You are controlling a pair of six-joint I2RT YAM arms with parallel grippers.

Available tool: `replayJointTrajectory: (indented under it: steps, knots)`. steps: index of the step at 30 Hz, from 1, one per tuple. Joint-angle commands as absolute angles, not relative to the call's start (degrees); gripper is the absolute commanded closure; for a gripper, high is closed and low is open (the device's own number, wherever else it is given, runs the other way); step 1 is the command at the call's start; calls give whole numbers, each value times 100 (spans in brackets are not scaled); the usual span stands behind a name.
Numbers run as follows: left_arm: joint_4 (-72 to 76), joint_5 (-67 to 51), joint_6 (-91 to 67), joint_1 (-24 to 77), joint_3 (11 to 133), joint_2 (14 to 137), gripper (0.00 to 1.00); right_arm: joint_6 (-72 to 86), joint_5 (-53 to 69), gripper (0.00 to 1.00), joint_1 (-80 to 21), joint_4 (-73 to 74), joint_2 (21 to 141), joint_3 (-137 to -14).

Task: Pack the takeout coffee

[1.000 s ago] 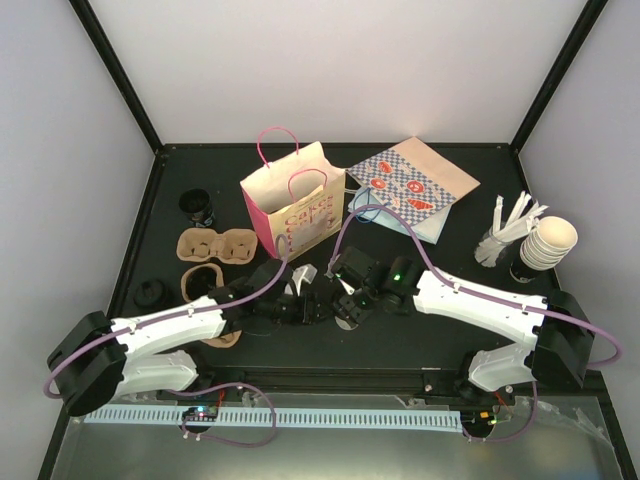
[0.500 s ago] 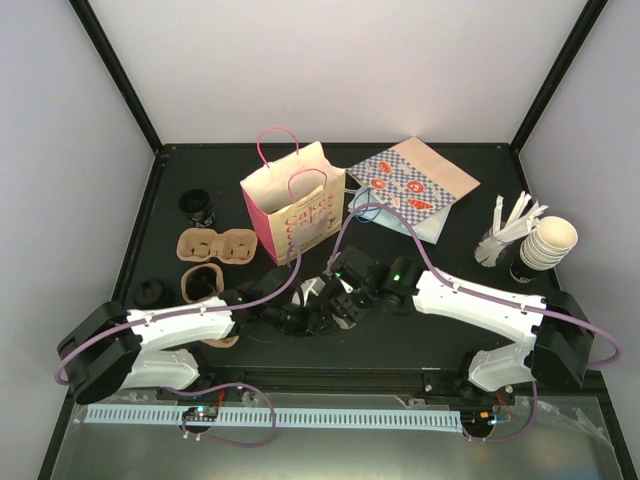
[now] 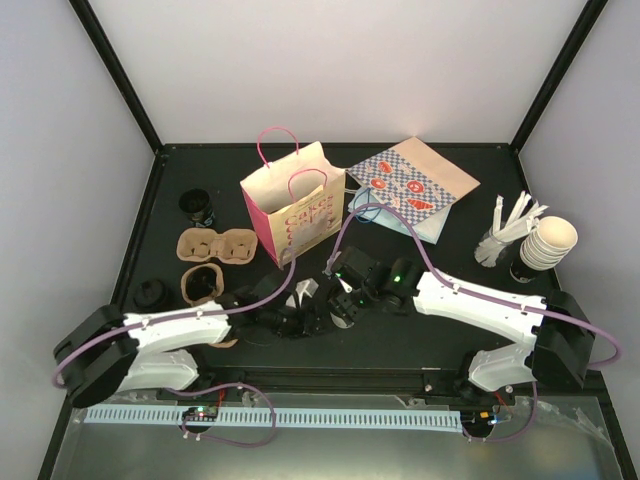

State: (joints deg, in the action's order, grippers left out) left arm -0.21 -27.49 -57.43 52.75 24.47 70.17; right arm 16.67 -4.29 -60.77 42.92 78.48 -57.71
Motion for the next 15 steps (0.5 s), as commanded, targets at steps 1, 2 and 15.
replayJointTrajectory:
  steps: [1,2,15]
  knots:
    - [-412,-2278,-5684,5209,2566,6313,56,1810,-89,29,-6117,4686,8169,-5418]
    - [-478,-2261,-5660,5142,2566,6175,55,1792,-81,29,-6116,4685,8178,-5415]
    - [-778,-2910,-5141,3969,2704,5534,55,1275,291,29,-6151,4553,8018,-5455]
